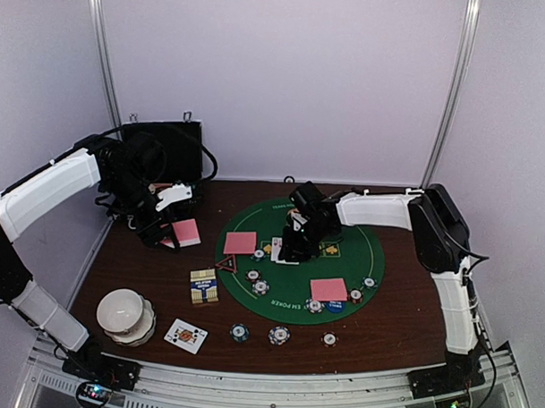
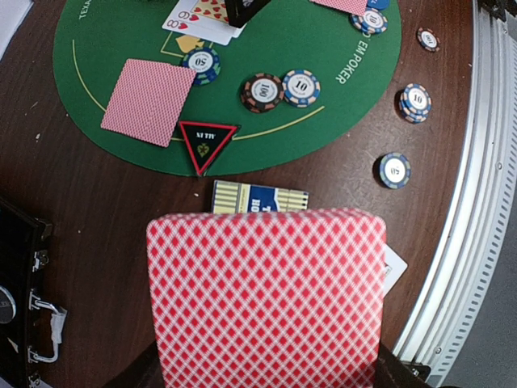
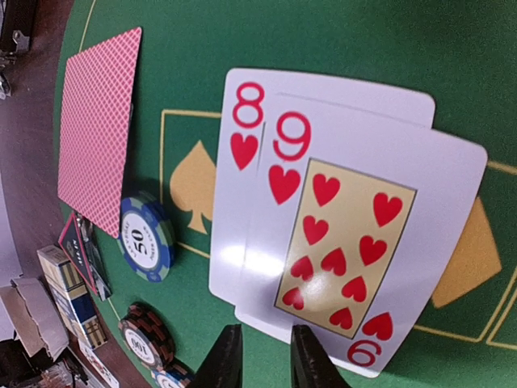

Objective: Distribute texas hold em gaming equipment

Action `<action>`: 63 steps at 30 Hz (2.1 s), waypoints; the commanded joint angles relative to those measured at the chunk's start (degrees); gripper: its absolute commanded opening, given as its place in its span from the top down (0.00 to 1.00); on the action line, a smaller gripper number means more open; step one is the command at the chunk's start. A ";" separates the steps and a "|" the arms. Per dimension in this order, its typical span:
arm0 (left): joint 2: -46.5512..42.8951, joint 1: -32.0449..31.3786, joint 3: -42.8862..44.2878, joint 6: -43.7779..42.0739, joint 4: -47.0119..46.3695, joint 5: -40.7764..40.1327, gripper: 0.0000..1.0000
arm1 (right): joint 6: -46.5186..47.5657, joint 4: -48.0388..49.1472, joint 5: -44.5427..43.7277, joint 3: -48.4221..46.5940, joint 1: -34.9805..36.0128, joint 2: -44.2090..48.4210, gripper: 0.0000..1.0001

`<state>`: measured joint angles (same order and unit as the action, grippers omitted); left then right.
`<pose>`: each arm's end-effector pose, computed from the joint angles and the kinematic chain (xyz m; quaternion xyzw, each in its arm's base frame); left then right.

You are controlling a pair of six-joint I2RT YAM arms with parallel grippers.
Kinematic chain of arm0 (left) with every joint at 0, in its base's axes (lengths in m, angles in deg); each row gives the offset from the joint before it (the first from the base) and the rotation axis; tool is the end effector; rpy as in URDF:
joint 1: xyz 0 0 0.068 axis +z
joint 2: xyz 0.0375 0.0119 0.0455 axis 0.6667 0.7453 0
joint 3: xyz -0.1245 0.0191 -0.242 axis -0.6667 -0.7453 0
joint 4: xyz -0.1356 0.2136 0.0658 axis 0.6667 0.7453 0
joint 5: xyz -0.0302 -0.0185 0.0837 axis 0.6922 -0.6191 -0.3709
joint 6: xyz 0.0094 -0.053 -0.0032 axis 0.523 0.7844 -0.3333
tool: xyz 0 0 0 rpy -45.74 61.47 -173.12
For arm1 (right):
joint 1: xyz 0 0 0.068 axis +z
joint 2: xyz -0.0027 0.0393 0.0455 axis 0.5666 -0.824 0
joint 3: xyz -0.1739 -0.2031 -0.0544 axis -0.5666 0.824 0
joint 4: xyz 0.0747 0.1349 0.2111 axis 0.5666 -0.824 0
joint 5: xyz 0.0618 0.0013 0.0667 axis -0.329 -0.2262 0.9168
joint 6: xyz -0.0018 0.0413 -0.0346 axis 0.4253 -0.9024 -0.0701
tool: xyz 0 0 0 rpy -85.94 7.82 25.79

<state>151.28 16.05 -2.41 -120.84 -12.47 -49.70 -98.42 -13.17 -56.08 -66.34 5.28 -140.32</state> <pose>0.2426 -0.1302 0.3225 0.4980 0.8386 -0.1563 0.1556 0.3539 0.3134 0.1505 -0.0498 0.9525 0.2971 0.0439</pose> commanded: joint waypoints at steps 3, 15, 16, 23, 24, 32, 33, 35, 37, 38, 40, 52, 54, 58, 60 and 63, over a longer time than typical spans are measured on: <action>-0.09 0.09 2.12 -0.47 -0.39 0.86 1.00 | -1.12 1.12 -1.73 -0.15 -3.18 -3.15 0.81; 0.04 0.09 1.94 -0.84 -0.33 0.67 1.00 | -2.46 6.66 3.50 2.85 -1.87 7.11 0.63; 0.12 0.09 2.00 -0.77 -0.32 0.64 1.00 | -3.28 7.59 4.31 2.88 -1.31 8.62 0.55; 0.21 0.09 1.90 -0.73 -0.52 1.18 1.00 | -12.83 19.52 12.40 3.26 3.77 14.25 0.21; 0.21 0.09 1.86 -0.71 -0.60 1.20 1.00 | -14.16 21.38 13.66 3.19 4.52 14.38 0.19; 0.04 0.09 1.76 -0.67 -0.85 1.54 1.00 | -24.34 34.13 21.15 0.83 10.70 11.45 0.12; 0.01 0.09 1.84 -0.62 -0.87 1.56 1.00 | -24.85 34.71 21.52 0.27 11.30 10.91 0.12; -0.01 0.09 1.89 -0.57 -0.89 1.73 1.00 | -25.75 35.49 22.20 -0.73 12.26 9.73 0.12; -0.04 0.09 2.09 -0.47 -0.84 1.87 1.00 | -26.85 36.63 22.85 -1.24 12.95 8.76 0.12; -0.05 0.09 2.11 -0.49 -0.86 1.91 1.00 | -27.12 36.81 23.08 -1.53 13.21 8.33 0.12; -0.15 0.09 2.12 -0.48 -0.88 1.98 1.00 | -27.23 36.74 23.45 -2.31 13.69 7.38 0.12; -0.41 0.09 2.12 -0.40 -0.83 2.37 1.00 | -28.47 35.52 24.16 -9.75 15.22 0.91 0.14; -0.52 0.09 1.99 -0.39 -0.82 2.32 1.00 | -29.00 35.52 24.46 -10.84 15.31 -0.25 0.14; -0.67 0.09 1.87 -0.40 -0.81 2.57 1.00 | -29.74 35.37 24.82 -12.15 15.43 -1.90 0.15; -0.70 0.09 1.85 -0.40 -0.89 2.58 1.00 | -30.32 35.58 24.92 -12.47 15.41 -2.48 0.15; -0.61 0.09 1.91 -0.40 -0.85 2.64 1.00 | -31.86 37.62 25.21 -12.35 15.33 -3.34 0.16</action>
<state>151.30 16.05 -2.23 -120.90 -12.34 -48.56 -128.32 21.47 -31.97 -76.83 20.38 -142.52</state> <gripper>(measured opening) 0.666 0.847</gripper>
